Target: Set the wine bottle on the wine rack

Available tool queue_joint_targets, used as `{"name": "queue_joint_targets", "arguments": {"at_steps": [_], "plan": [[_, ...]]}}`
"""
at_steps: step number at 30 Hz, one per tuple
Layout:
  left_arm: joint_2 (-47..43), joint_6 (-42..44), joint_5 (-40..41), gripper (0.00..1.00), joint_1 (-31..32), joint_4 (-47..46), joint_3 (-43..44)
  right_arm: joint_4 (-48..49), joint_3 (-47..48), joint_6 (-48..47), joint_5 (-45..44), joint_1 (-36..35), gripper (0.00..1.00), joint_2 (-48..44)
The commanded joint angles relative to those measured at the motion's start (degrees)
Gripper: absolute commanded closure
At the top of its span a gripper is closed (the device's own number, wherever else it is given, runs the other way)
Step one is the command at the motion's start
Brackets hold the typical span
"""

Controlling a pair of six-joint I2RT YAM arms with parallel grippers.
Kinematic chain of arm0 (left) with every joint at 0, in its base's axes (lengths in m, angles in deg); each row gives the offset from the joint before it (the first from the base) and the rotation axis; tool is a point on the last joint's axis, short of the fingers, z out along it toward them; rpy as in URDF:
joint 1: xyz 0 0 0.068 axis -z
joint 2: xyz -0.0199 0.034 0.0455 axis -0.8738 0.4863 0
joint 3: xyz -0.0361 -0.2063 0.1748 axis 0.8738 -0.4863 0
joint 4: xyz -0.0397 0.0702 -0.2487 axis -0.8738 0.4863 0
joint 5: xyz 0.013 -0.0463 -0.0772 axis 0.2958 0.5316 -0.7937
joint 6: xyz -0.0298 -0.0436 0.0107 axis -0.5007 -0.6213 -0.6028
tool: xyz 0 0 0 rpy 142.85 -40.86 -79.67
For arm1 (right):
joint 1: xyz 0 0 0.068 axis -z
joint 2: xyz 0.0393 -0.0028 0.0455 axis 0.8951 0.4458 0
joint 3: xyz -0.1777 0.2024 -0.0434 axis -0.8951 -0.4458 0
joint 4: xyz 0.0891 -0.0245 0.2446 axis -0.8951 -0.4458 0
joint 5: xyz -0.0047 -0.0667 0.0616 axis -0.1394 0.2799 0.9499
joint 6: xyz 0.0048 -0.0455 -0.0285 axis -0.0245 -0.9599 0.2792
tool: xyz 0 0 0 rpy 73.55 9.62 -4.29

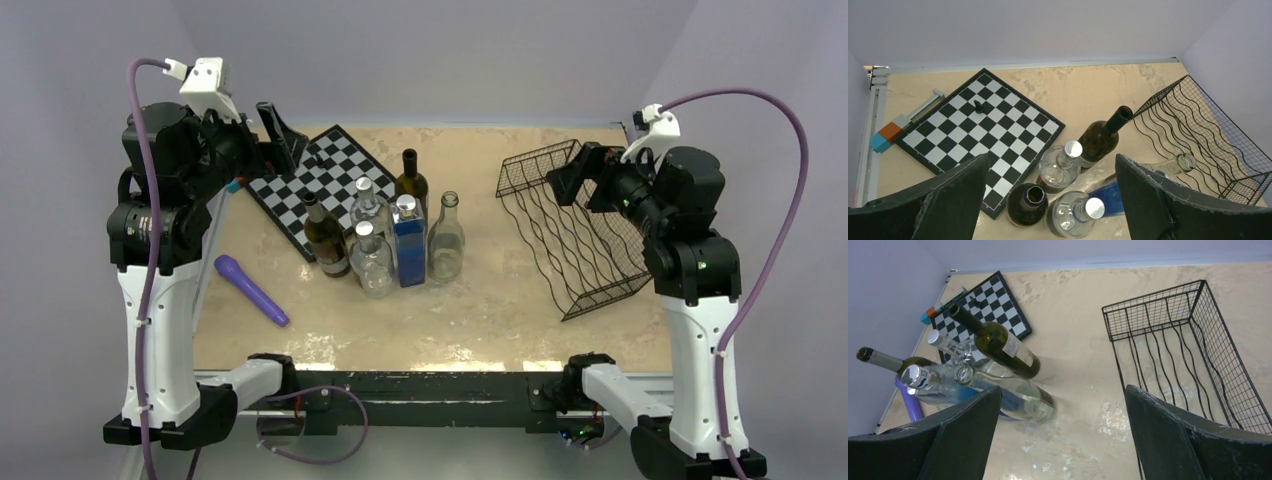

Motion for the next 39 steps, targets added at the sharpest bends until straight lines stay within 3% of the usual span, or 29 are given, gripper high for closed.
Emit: {"name": "queue_joint_targets", "arguments": {"at_steps": [1, 8, 17, 20, 25, 27, 31, 39], "plan": [[-1.5, -1.4, -1.9, 0.01, -0.3, -3.2, -1.5, 2.5, 0.0, -1.3, 4.5, 0.2, 0.01, -1.7], [-2.6, 0.0, 0.2, 0.01, -0.3, -2.8, -2.6, 10.5, -6.7, -0.6, 10.3, -3.1, 0.01, -4.5], [-6.0, 1.1, -5.7, 0.01, -0.3, -3.9, -6.6, 13.5, -8.9, -4.7, 4.9, -19.8, 0.02, -1.1], [-7.3, 2.4, -11.6, 0.01, -0.3, -4.3, -7.5, 15.8, -10.0, -3.8, 0.8, -23.7, 0.07, 0.8], [-9.2, 3.2, -31.5, 0.01, 0.5, -8.3, -11.8, 17.0, -9.9, -3.2, -4.2, -27.5, 0.16, 4.4], [-9.8, 2.0, -34.9, 0.01, 2.9, -11.2, -14.3, 17.6, -9.9, -2.7, -4.6, -27.8, 0.20, 5.1], [-8.8, 3.4, -32.1, 0.01, 11.6, -12.6, -16.4, 17.6, -9.6, -2.0, -4.0, -28.0, 0.30, 5.9], [-8.0, 5.0, -23.8, 0.01, 20.5, -23.7, -22.4, 16.8, -11.2, -2.2, -5.9, -28.2, 0.24, 3.8]]}}
